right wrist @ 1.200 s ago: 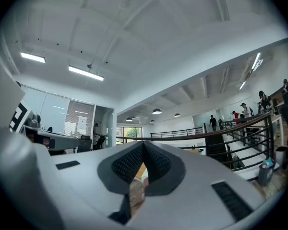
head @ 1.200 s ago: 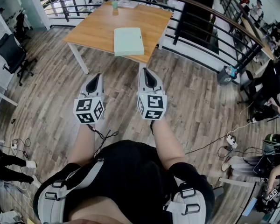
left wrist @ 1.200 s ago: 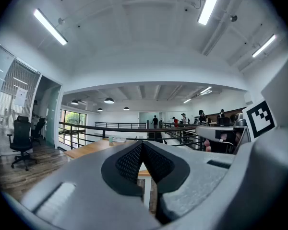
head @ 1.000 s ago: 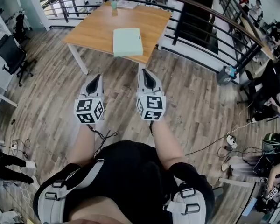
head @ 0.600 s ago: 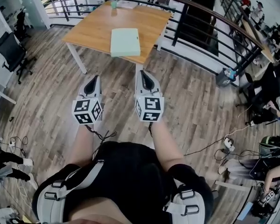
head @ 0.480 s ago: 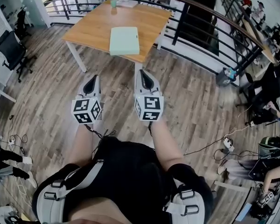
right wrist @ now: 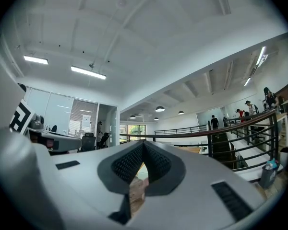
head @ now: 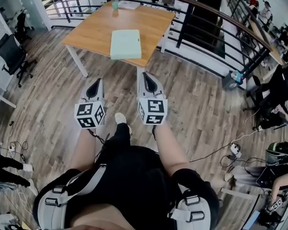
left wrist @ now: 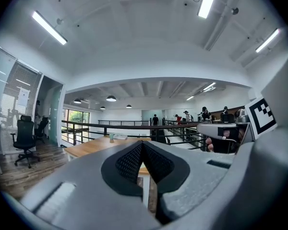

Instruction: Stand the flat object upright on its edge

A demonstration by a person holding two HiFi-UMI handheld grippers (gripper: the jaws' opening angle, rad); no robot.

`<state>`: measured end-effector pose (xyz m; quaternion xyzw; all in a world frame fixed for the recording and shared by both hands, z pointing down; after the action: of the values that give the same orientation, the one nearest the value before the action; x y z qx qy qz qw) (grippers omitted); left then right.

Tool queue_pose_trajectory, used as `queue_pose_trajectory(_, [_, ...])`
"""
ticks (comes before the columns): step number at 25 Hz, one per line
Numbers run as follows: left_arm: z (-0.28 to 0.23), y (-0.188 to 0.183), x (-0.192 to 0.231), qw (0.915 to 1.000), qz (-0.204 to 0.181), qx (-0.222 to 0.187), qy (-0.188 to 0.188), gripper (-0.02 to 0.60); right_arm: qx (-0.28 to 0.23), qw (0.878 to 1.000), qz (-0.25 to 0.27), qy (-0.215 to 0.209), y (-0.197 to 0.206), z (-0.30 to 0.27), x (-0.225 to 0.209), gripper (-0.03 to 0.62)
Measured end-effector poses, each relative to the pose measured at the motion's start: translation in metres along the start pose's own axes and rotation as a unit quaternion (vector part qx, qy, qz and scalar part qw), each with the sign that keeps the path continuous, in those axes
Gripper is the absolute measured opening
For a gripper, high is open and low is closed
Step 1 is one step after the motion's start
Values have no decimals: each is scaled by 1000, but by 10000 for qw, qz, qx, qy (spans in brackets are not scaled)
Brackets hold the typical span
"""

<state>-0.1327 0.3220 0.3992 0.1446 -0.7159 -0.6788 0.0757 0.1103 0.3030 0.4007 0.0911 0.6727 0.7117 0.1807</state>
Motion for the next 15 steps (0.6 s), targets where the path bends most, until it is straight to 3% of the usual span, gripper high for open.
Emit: queue_pose_trajectory(15, [-135,26,56,9995,205,124,207,3,286,9995,124,36,34,-127,-35,3])
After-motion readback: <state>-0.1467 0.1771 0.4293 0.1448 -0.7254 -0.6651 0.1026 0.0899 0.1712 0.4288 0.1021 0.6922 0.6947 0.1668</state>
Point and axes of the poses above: the fingertips, and each gripper's own axes: z backward along the fingers, x to its left, y out of its underside, the point moved 9 cm from there along z, backward along the fingers, and after that the axes turned 4 degrees about -z, right-handed, at the moved point
